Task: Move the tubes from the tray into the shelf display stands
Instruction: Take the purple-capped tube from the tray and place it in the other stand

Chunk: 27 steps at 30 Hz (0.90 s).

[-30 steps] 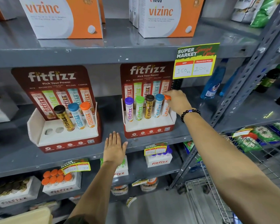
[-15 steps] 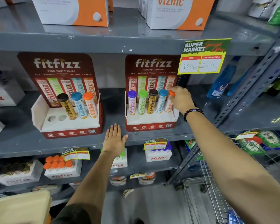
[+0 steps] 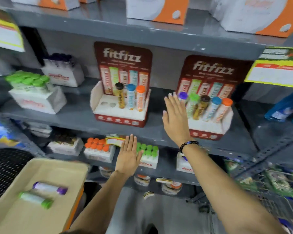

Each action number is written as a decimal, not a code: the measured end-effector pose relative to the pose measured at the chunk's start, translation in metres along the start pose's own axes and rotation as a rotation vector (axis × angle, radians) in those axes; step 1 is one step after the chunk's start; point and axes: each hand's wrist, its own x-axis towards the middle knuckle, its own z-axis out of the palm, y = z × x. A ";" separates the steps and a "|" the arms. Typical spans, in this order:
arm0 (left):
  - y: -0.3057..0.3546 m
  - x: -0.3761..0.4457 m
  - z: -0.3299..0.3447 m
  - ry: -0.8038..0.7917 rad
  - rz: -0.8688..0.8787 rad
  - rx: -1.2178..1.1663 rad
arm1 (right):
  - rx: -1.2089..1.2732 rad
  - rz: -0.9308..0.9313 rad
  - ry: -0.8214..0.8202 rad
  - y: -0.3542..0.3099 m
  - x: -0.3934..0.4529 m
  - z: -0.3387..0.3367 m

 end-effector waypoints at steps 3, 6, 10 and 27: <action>-0.044 -0.051 -0.017 0.059 -0.152 0.000 | 0.082 -0.143 -0.122 -0.063 -0.003 0.037; -0.086 -0.107 -0.029 0.099 -0.356 -0.039 | 0.155 -0.282 -0.246 -0.125 -0.010 0.073; -0.132 -0.175 -0.026 0.048 -0.638 -0.053 | 0.190 -0.503 -0.410 -0.200 -0.027 0.123; -0.184 -0.232 0.086 0.071 -1.259 -0.252 | 0.256 -0.623 -1.120 -0.344 -0.102 0.319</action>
